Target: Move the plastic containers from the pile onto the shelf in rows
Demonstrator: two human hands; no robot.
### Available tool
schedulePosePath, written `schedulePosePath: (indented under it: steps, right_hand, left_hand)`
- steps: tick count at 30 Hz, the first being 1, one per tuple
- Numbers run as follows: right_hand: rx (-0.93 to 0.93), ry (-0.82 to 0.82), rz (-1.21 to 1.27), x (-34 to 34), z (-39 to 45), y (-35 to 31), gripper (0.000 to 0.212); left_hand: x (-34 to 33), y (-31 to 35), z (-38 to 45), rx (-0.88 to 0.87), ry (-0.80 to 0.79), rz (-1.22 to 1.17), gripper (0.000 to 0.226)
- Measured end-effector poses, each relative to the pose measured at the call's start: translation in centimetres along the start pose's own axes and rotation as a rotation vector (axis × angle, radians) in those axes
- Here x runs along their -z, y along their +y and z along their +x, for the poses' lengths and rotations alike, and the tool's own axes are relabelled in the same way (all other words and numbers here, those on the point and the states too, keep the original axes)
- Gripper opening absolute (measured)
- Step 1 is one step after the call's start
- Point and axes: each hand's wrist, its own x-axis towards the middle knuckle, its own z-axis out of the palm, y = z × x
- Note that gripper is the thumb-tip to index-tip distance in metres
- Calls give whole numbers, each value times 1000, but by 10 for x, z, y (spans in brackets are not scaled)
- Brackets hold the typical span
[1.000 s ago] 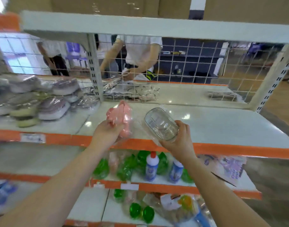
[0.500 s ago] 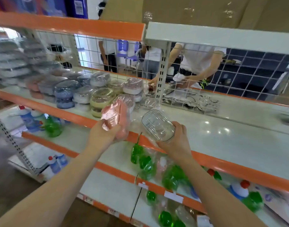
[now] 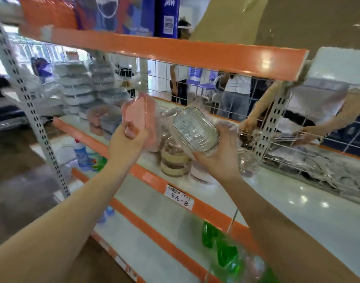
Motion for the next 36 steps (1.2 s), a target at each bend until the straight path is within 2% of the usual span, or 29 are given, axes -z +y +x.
schedulePosePath:
  steps: [4,9,17,20,22,24,28,36]
  right_hand:
    - [16,-86,52,-53,28,-20,86]
    - [26,-131,129,-128,61,-51,82]
    - [-51,-13,206,-271,115,-101,74]
    - [-94,6,212,-316,129,-119,77]
    - [-122,24,196,-343,140,-129,78]
    - [-141,56,201,-363,151,-138,75]
    - [-193,83,157,-390,170,-142,70]
    - [-244,79,143,-417,219,-145,73]
  left_hand:
    - [31,-23,38,-13,97,27,32]
    - [78,-50,93,25,175,51,58]
    - [172,-103,205,-26,182,193,61]
    - [205,-121,242,-44,161,219,77]
    - [221,-133,266,-34,136,225,67]
    - [233,-142,287,-17,115,254,61]
    - [243,-160,322,10,151,255,90]
    - [236,-162,374,-85,178,324,94]
